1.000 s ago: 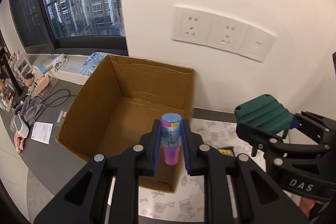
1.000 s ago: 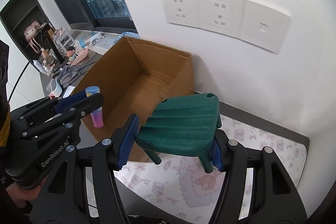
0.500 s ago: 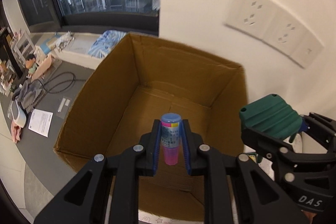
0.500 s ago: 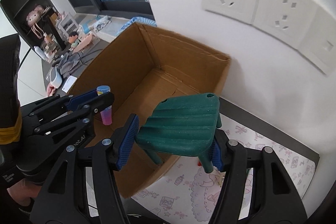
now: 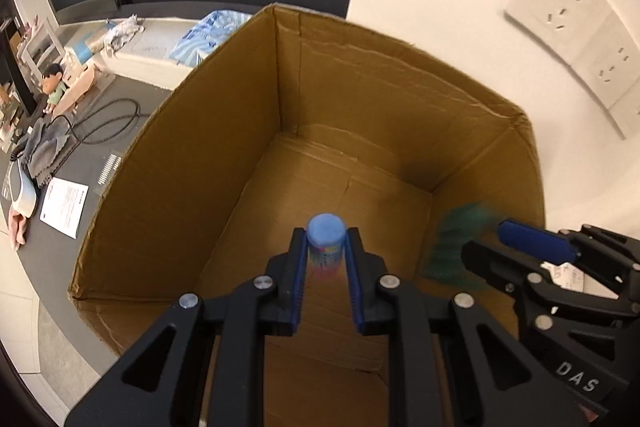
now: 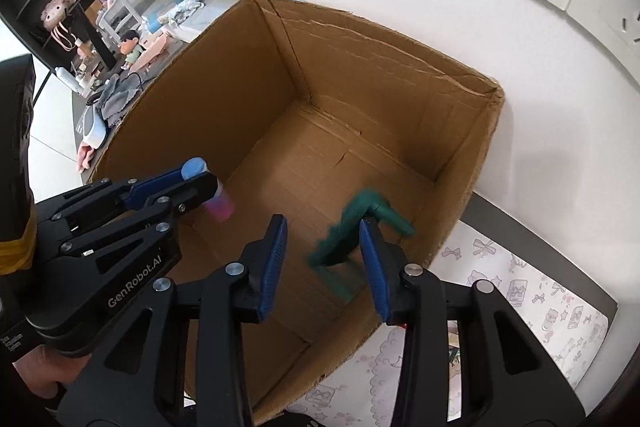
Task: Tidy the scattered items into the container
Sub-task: 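Open the right gripper dropping the stool while the left releases the tube into the box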
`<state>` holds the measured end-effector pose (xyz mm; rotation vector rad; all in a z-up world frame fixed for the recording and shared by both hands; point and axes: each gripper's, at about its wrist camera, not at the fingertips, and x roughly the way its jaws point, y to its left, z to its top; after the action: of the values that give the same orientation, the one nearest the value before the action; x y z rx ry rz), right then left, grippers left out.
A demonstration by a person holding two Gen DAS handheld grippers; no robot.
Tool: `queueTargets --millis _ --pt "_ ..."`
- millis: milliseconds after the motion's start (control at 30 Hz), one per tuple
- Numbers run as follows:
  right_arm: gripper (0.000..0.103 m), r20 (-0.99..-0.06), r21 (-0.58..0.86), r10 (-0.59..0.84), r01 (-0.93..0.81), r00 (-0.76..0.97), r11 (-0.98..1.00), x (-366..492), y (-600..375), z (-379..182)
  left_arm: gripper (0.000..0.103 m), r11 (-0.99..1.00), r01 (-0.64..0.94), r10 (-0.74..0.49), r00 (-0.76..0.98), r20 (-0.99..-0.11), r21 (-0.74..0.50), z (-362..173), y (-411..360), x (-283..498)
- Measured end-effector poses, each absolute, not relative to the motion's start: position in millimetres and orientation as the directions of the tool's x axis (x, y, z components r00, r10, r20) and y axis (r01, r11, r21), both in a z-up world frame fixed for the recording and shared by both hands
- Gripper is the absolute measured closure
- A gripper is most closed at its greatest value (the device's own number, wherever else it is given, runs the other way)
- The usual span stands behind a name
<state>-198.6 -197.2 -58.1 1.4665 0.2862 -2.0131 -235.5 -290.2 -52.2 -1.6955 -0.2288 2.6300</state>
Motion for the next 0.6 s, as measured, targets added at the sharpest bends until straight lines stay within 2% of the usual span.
queueTargets --millis 367,567,600 --pt "0.064 -0.918 0.188 -0.352 0.581 -0.182 -0.792 -200.7 -196.5 -61.5 0.084 -0.987 0.069 0.107 -0.388 -0.915 -0.144 -64.9 -289.5 -234.6" --pt "0.056 -0.909 0.201 -0.366 0.559 -0.2 -0.805 -198.1 -181.4 -52.9 0.084 -0.983 0.074 0.127 -0.386 -0.914 -0.168 -63.2 -288.1 -234.1" --pt "0.05 -0.907 0.2 -0.367 0.556 -0.207 -0.807 -196.7 -178.8 -50.3 0.083 -0.983 0.075 0.125 -0.386 -0.914 -0.166 -61.9 -286.8 -233.2"
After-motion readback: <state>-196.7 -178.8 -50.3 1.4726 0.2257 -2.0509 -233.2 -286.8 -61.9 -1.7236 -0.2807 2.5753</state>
